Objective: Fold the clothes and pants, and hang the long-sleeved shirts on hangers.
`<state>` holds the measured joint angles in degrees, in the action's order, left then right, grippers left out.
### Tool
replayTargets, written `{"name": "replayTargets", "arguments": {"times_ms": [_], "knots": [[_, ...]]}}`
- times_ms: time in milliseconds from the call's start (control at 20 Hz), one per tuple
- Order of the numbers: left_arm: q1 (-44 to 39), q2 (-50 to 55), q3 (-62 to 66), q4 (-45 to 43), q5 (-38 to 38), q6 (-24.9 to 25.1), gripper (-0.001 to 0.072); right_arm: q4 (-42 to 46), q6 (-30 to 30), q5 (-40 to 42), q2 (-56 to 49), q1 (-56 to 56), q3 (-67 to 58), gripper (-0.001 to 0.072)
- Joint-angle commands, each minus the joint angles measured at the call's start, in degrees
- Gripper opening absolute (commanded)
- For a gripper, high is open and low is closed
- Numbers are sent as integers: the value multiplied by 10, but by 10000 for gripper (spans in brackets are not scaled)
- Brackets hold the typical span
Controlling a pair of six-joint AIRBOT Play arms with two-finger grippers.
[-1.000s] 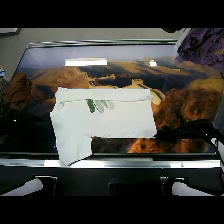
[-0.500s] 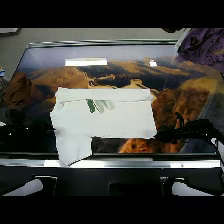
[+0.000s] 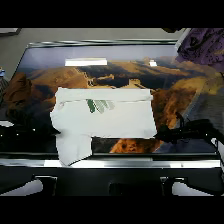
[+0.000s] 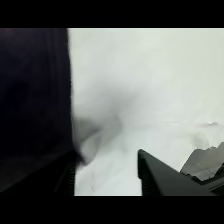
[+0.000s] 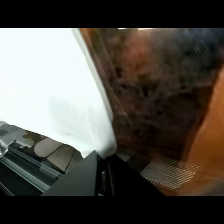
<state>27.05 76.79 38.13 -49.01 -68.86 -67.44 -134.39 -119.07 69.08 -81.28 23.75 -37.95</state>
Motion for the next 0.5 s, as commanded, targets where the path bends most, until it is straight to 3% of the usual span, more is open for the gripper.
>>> {"name": "replayTargets", "arguments": {"times_ms": [0,100,350,450], "knots": [[-5,5,0,0,6,0,228,0,0,-6,9,0,-1,29],[-5,5,0,0,8,0,13,0,0,-16,25,0,-1,29],[-36,-1,39,2,13,1,15,-15,2,-28,76,-35,-15,27],[-64,-5,103,2,15,-10,14,-12,30,-52,82,-88,-62,27]]}}
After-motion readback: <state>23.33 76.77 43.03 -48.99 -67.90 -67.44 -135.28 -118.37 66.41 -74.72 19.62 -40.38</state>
